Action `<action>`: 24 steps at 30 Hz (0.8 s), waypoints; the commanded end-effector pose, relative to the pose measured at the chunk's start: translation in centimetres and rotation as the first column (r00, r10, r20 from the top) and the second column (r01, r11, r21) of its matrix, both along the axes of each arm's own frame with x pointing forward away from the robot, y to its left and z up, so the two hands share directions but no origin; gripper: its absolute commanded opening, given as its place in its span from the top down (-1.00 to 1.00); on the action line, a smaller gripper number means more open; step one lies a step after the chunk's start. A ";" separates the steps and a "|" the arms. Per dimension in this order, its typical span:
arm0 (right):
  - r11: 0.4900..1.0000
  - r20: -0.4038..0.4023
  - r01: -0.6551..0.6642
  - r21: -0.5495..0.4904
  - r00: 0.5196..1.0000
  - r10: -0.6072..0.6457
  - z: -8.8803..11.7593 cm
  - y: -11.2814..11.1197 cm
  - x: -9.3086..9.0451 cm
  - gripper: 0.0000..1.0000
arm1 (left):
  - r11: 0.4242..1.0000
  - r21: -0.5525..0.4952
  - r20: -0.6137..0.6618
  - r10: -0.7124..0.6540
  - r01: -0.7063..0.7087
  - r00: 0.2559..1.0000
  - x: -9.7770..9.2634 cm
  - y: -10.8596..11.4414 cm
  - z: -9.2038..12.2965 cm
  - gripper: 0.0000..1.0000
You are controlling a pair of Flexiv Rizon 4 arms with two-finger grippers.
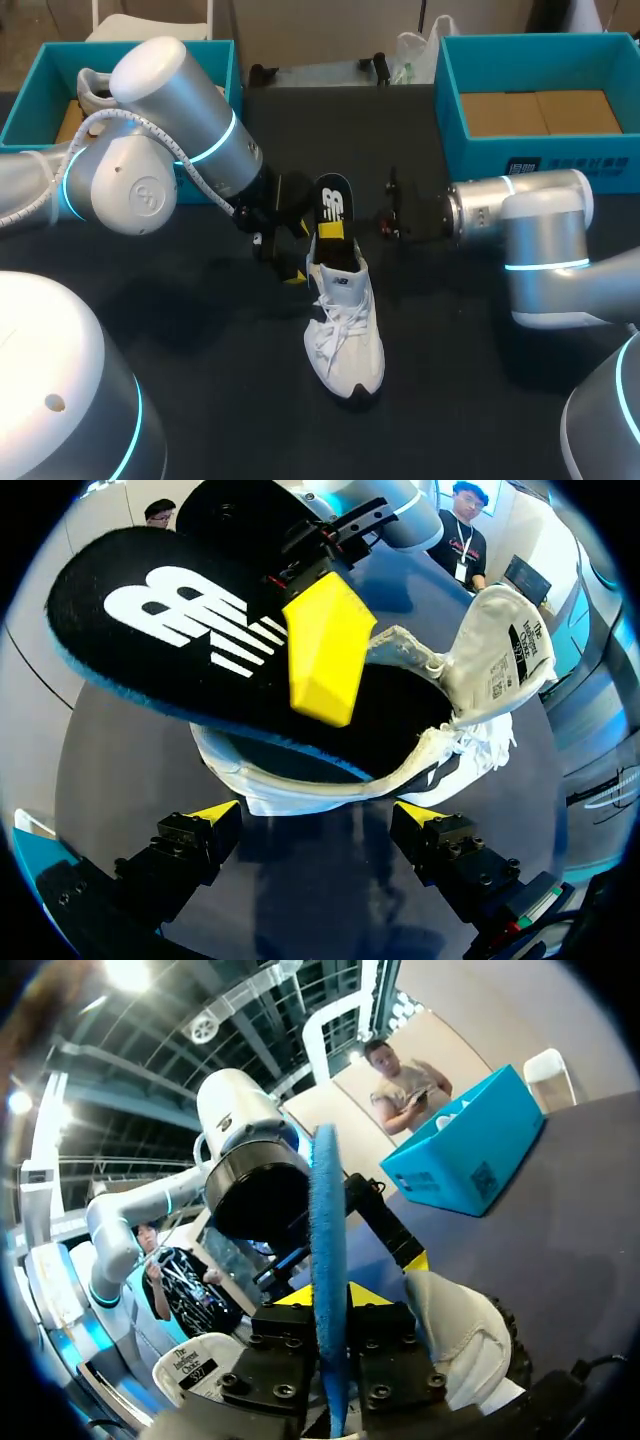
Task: Take the shoe out of the shoebox, open the shoe tongue, remove and reinsert the insole, then place the shoe into the shoebox
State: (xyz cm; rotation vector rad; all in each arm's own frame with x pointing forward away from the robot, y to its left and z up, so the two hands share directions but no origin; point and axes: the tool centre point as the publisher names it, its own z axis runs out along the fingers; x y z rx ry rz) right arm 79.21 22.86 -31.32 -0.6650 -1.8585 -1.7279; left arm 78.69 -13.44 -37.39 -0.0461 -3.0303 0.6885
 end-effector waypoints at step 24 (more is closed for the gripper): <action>0.997 -0.127 -0.010 -0.079 0.992 0.000 -4.1 0.2 -3.7 1.00 | 1.000 0.000 0.001 0.000 0.000 1.000 0.0 0.0 -0.1 -1.00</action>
